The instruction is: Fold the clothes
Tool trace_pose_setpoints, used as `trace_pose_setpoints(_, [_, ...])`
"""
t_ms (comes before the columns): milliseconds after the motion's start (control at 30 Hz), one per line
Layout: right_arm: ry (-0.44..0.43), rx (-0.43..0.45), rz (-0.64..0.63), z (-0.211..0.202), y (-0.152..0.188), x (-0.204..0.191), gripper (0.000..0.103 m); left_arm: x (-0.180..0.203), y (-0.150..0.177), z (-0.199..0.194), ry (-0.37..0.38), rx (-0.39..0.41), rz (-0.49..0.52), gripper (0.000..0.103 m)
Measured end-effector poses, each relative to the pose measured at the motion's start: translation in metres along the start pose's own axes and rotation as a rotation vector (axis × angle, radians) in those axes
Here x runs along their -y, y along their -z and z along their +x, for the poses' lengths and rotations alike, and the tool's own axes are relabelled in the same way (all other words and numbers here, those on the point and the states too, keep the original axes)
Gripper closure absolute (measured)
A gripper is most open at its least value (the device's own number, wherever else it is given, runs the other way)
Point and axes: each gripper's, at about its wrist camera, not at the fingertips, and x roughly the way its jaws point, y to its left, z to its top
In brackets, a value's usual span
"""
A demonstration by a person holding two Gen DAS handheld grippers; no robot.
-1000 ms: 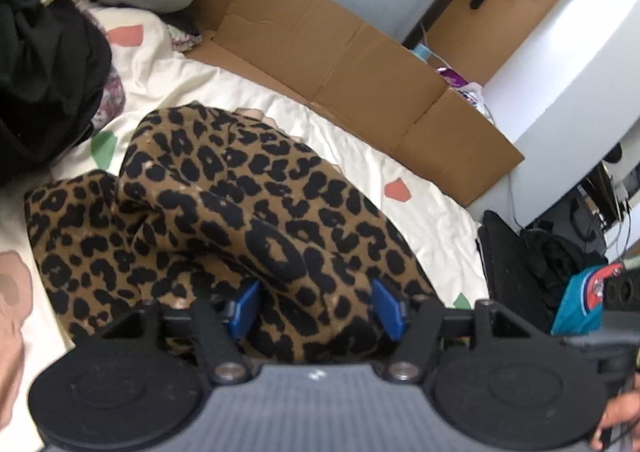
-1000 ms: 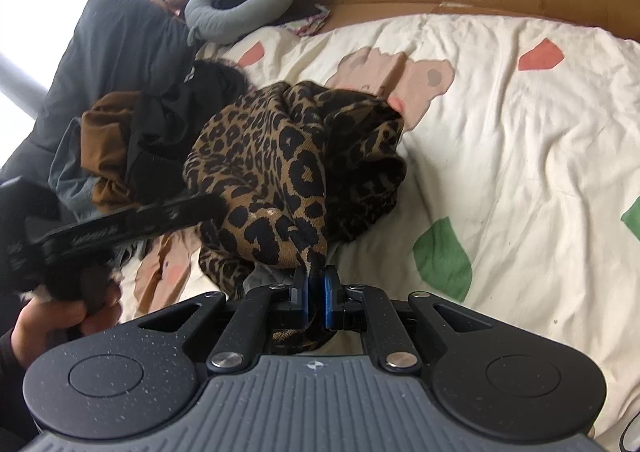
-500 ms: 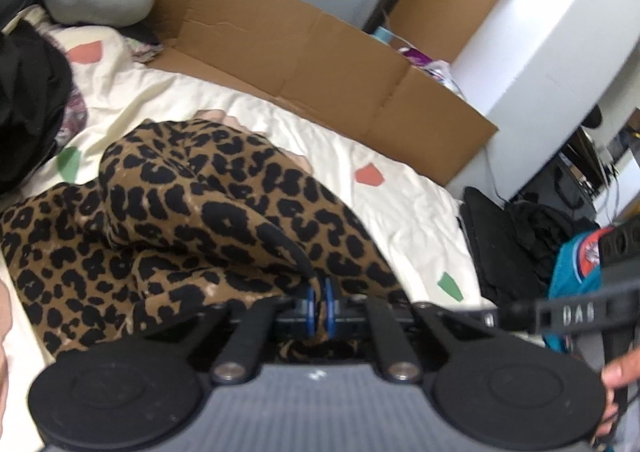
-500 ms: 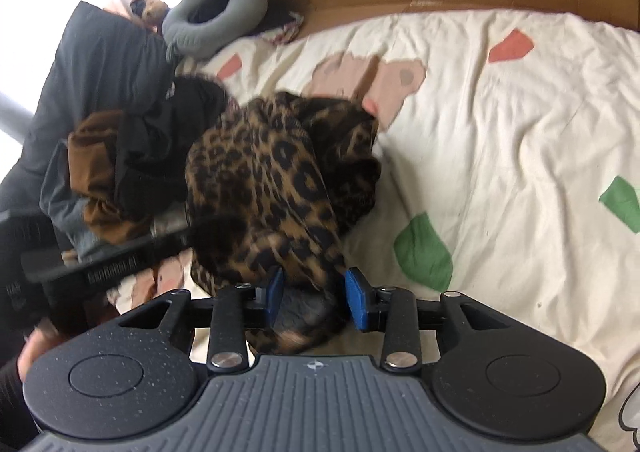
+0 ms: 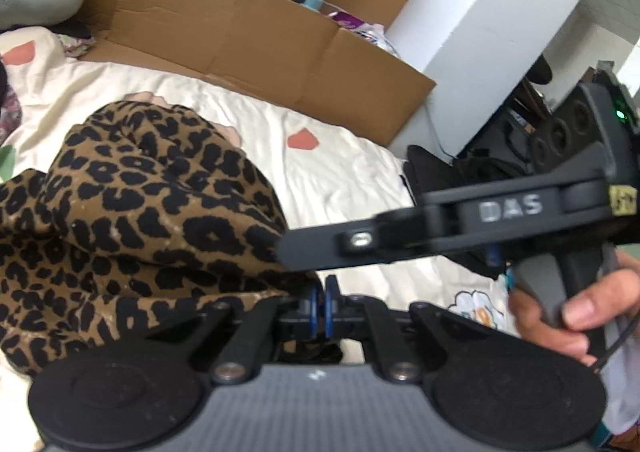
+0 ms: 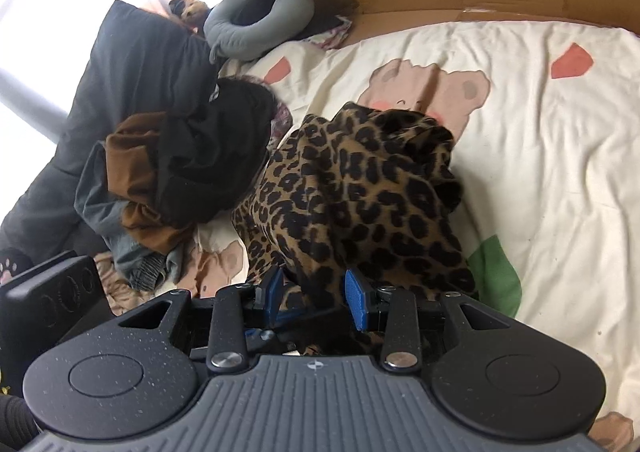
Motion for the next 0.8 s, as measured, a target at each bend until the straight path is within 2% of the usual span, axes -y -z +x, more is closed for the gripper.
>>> trace_pose_setpoints(133, [0.021, -0.030, 0.015, 0.011, 0.002, 0.003, 0.066, 0.005, 0.004, -0.002, 0.035, -0.006, 0.025, 0.100])
trace_pose_setpoints(167, [0.021, -0.039, 0.017, 0.012, 0.003, 0.005, 0.071, 0.005, 0.005, -0.002, 0.043, -0.011, 0.031, 0.100])
trace_pose_setpoints(200, [0.021, -0.040, 0.008, 0.012, 0.004, 0.005, 0.088, 0.006, 0.005, -0.003, 0.050, -0.015, 0.037, 0.100])
trace_pose_setpoints(233, [0.022, -0.037, -0.005, 0.011, 0.006, 0.006, 0.096, 0.007, 0.006, -0.003, 0.057, -0.020, 0.043, 0.100])
trace_pose_setpoints(300, [0.021, -0.030, -0.022, 0.009, 0.007, 0.007, 0.100, 0.006, 0.004, -0.006, 0.052, -0.026, 0.067, 0.096])
trace_pose_setpoints(400, [0.022, -0.013, -0.015, 0.002, 0.007, 0.012, 0.101, -0.002, -0.001, -0.013, 0.035, -0.024, 0.078, 0.076])
trace_pose_setpoints(433, [0.027, -0.009, -0.012, 0.000, 0.006, 0.015, 0.101, -0.005, -0.003, -0.015, 0.026, -0.018, 0.074, 0.073])
trace_pose_setpoints(500, [0.047, 0.003, -0.013, -0.005, 0.004, 0.019, 0.102, -0.011, -0.005, -0.019, -0.011, -0.007, 0.071, 0.076])
trace_pose_setpoints(700, [0.092, 0.031, 0.020, -0.021, 0.001, 0.038, 0.102, -0.042, -0.013, -0.032, -0.108, 0.028, 0.008, 0.076])
trace_pose_setpoints(800, [0.115, 0.042, 0.031, -0.031, 0.000, 0.047, 0.102, -0.059, -0.018, -0.037, -0.171, 0.044, -0.025, 0.070])
